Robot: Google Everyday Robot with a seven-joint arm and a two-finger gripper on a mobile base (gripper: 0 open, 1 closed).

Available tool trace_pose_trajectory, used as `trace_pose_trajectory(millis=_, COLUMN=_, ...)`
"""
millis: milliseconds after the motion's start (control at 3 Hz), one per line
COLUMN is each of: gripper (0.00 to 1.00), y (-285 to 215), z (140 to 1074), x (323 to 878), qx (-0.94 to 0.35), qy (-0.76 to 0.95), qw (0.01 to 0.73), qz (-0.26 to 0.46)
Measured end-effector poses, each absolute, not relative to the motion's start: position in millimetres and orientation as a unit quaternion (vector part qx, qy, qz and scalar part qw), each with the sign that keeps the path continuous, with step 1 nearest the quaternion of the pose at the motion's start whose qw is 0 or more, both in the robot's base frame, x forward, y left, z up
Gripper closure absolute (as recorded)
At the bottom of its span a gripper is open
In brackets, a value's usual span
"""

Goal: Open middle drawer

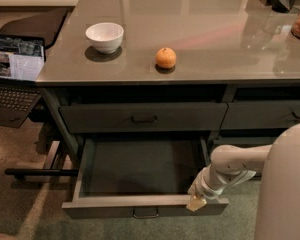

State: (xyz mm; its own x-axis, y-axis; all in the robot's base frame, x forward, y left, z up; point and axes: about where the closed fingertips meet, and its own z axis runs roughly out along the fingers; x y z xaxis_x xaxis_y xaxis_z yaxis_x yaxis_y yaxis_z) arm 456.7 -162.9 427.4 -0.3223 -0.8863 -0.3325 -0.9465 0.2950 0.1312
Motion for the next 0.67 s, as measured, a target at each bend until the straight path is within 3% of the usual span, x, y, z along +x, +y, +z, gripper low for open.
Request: trace_pose_trajectory(millis=667, gripper=0.33, y=-162.9, z=427.4, x=456.7, qx=-0.574, qy=0.799, qw=0.098, qz=0.153)
